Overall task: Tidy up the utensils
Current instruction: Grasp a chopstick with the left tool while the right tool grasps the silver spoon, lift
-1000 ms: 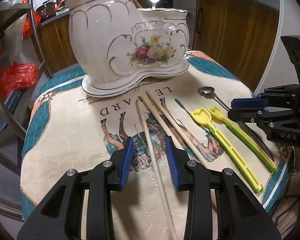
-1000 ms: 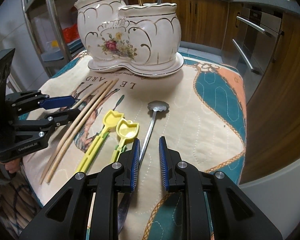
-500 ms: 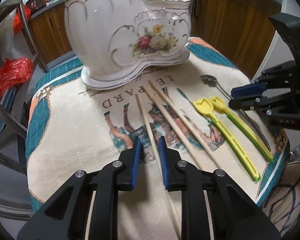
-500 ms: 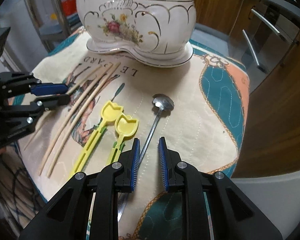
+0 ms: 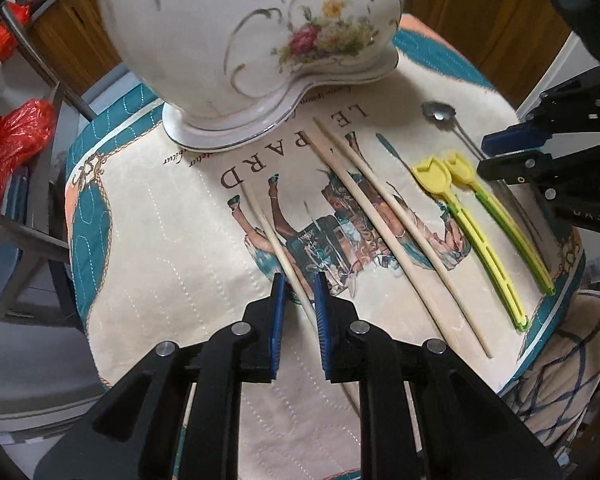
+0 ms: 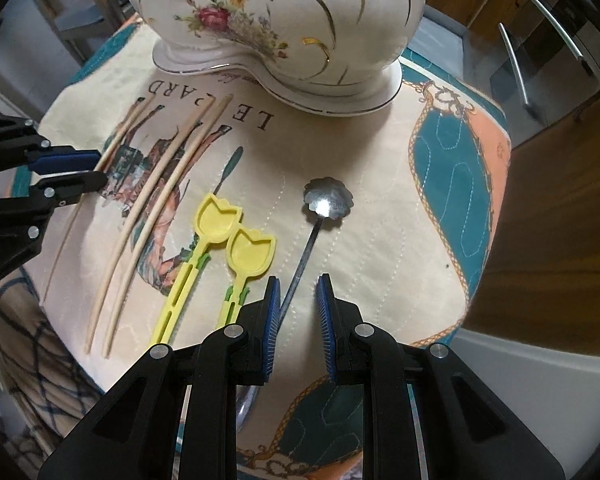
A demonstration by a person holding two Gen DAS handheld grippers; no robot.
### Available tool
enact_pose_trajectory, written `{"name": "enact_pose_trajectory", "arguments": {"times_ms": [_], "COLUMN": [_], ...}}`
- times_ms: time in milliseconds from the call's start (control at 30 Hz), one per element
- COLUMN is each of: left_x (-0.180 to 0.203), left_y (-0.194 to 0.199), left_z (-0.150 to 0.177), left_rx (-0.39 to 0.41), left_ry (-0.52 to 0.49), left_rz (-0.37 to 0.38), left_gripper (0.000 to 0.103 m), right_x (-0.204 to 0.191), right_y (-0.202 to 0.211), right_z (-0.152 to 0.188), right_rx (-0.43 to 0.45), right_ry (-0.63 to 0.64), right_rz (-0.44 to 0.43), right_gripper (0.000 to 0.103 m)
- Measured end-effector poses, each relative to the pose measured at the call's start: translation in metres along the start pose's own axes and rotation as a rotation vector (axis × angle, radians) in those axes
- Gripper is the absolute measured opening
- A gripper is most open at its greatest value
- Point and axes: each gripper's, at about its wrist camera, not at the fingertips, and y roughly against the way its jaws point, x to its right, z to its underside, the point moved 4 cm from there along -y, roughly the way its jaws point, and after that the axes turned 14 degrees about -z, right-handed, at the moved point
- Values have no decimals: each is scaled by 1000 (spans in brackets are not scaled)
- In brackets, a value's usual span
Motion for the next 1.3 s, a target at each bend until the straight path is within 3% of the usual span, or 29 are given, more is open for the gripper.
{"name": "enact_pose_trajectory", "arguments": {"times_ms": [200,433,700,1300], "left_x": [3,3,-6,-1], "left_y": [-2,-1,-8,-9], "left_z": [-8,-9,-6,-4], "left_rx": [-50,-77,-143,-172], "left_ry": [-31,5,-6,-44], "left_rz": [-26,13,23,27], "left_gripper": [15,11,11,11], "right_x": [-7,-2,-6,-32], "right_y": [0,5,6,-6], "right_z": [-1,9,13,9], "right_rx": [4,62,58,-117], "right_ry": [-4,-49,-38,92], "right_rz": [10,-26,-13,139], "right_gripper": [10,7,4,6]}}
